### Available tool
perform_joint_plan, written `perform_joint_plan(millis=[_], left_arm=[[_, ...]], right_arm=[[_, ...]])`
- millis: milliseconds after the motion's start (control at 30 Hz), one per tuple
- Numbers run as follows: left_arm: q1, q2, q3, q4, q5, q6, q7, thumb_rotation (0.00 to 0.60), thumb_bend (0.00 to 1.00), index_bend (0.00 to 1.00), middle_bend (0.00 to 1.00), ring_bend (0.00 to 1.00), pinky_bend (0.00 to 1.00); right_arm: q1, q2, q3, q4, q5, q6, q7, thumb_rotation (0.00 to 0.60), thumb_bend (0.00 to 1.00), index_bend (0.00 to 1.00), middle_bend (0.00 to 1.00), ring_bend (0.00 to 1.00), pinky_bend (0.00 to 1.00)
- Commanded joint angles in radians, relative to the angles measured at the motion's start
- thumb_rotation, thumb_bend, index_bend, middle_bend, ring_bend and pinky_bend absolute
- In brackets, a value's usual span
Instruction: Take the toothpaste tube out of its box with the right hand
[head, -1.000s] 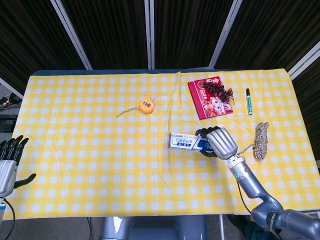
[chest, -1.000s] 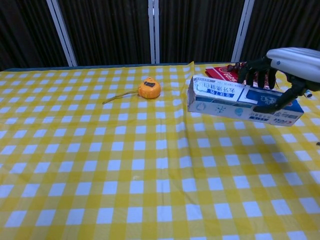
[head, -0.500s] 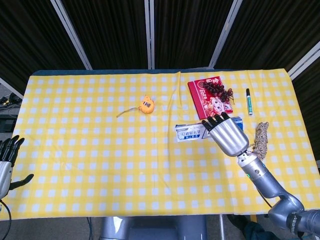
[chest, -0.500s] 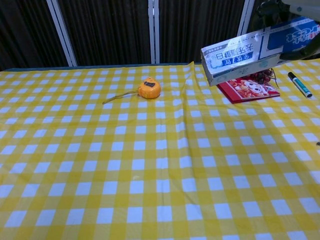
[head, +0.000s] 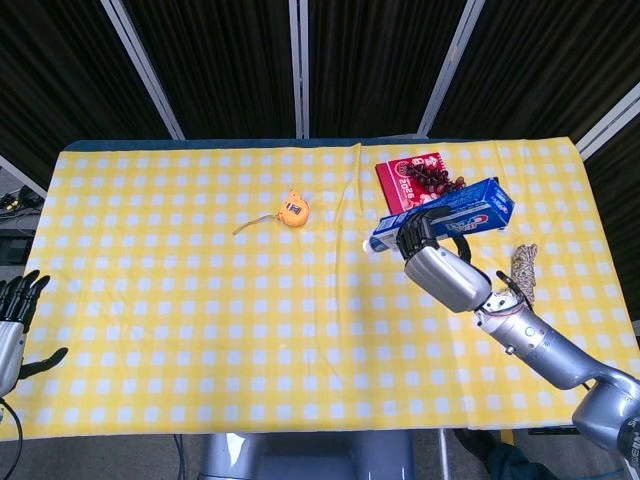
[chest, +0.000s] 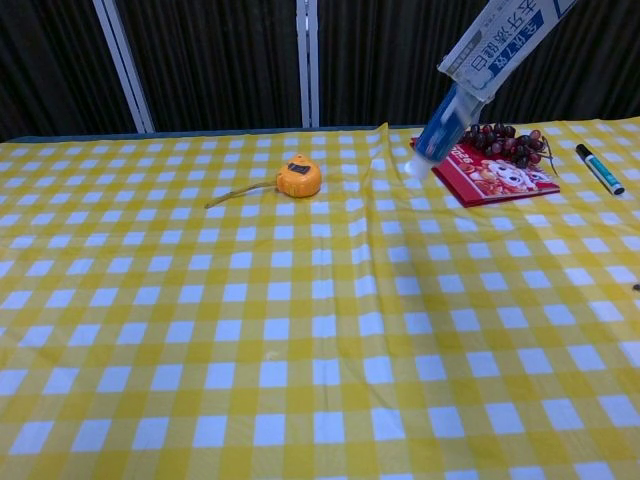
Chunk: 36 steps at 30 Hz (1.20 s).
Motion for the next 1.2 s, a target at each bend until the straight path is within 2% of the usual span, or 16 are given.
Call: perform_joint_plan(millis=[33,267,400,500,633,867,1000,1100,1167,1200], left_arm=[[0.000,0.000,0.001,0.000,0.001,0.000,0.001,0.600,0.00,0.00,0.00,0.00,0.00],[0.003,0.001,0.001,-0.002,0.002,0.006,-0.001,0.600,0.00,0.00,0.00,0.00,0.00],[0.002,0.000,0.002,-0.003,0.004,0.004,0.004,0.600,0.00,0.00,0.00,0.00,0.00],[0.001,-0.003,0.003,-0.005,0.005,0.003,0.010,0.600,0.00,0.00,0.00,0.00,0.00],[0.001,-0.006,0.005,-0.005,0.005,0.001,0.018,0.600,0.00,0.00,0.00,0.00,0.00],[-0.005,-0.013,0.003,0.001,-0.008,-0.013,0.028,0.600,0.00,0.00,0.00,0.00,0.00],[-0.006,-0.014,0.002,0.003,-0.010,-0.016,0.028,0.600,0.00,0.00,0.00,0.00,0.00],[-0.007,-0.014,0.002,0.005,-0.011,-0.018,0.027,0.600,0.00,0.00,0.00,0.00,0.00],[-0.007,-0.014,0.002,0.006,-0.012,-0.019,0.026,0.600,0.00,0.00,0.00,0.00,0.00],[-0.007,-0.013,0.001,0.006,-0.012,-0.019,0.025,0.600,0.00,0.00,0.00,0.00,0.00]], right_arm=[[0.014,0.029,0.009,-0.021,-0.017,-0.027,-0.028,0.600,0.34,0.45,0.47,0.47,0.50],[-0.006,0.040,0.008,-0.026,-0.012,-0.002,-0.013,0.600,0.33,0.45,0.47,0.47,0.50],[-0.031,0.005,-0.004,-0.016,0.016,0.040,0.063,0.600,0.33,0.45,0.46,0.47,0.50],[-0.053,-0.068,-0.026,-0.014,0.082,0.061,0.192,0.600,0.33,0.44,0.46,0.47,0.49],[-0.057,-0.155,-0.059,-0.010,0.160,0.025,0.316,0.600,0.33,0.44,0.46,0.46,0.46],[-0.038,-0.352,-0.113,0.073,0.215,-0.019,0.503,0.600,0.33,0.43,0.46,0.45,0.45],[-0.031,-0.420,-0.127,0.113,0.220,-0.020,0.567,0.600,0.33,0.42,0.46,0.45,0.45],[-0.028,-0.469,-0.145,0.148,0.222,-0.025,0.617,0.600,0.22,0.30,0.37,0.37,0.39],[-0.027,-0.485,-0.158,0.162,0.227,-0.038,0.634,0.600,0.09,0.16,0.23,0.26,0.32],[-0.028,-0.489,-0.162,0.164,0.233,-0.043,0.637,0.600,0.06,0.12,0.19,0.23,0.31]])
